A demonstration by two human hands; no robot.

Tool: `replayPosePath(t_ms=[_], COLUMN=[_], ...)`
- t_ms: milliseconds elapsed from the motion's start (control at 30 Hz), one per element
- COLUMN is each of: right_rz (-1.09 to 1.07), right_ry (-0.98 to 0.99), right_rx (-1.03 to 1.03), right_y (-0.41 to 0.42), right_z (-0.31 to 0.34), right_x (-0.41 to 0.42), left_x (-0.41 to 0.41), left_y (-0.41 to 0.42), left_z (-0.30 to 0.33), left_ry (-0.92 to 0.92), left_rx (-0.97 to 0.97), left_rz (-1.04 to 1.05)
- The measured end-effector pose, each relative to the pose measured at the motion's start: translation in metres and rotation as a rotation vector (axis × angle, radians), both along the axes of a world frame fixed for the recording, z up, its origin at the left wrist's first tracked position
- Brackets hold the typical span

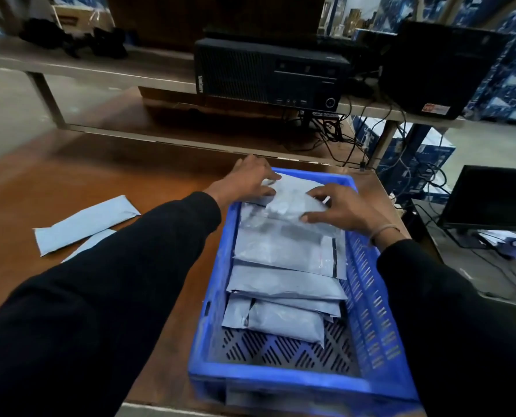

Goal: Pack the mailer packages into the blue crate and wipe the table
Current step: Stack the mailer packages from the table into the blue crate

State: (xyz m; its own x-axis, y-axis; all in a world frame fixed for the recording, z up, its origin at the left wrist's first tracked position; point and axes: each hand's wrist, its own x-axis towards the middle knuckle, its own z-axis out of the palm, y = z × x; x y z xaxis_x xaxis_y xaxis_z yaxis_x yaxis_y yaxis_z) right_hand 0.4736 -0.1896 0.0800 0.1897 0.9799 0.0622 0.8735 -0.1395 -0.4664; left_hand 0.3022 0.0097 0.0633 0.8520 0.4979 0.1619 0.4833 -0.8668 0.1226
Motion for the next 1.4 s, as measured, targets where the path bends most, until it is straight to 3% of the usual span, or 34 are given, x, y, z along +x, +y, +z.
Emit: replayPosePath(t_ms=[100,233,633,767,933,1067,1233,1400], right_rz=[0.018,-0.062,-0.098,-0.096,-0.136,-0.07,0.092,0.223], right_ry=[-0.072,-0.334,-0.324,-0.241,0.025,0.141,0.188,0.16], right_rx=[0.016,0.052,0.034,0.085,0.256,0.28,0.146,-0.314], right_y=[0.005,0.017,0.008,0.021,0.058,0.097,0.154,0.208], right_z=[-0.02,-0.047,-0.04,-0.03,-0.006,0.004,-0.012,-0.047], right_x=[-0.022,-0.045,-0.049,-0.064,-0.111,-0.161,-0.223,-0.289], left_x=[-0.015,-0.031,-0.077,-0.094,-0.131,-0.186,-0.267,-0.351], left_y=[0.002,-0.005,0.004,0.012,0.025,0.038,0.055,0.076], left_z=[0.003,0.0,-0.014,-0.017,-0.027,-0.043,-0.062,-0.094], left_ry=[-0.069,-0.092,-0.252,-0.308,-0.413,-0.414,-0.385,-0.355], left_rx=[-0.028,-0.063,-0.121,-0.157,-0.229,-0.317,-0.36,-0.382], left_rz=[0.009,0.012,-0.026,-0.014,0.061,0.155,0.347,0.53])
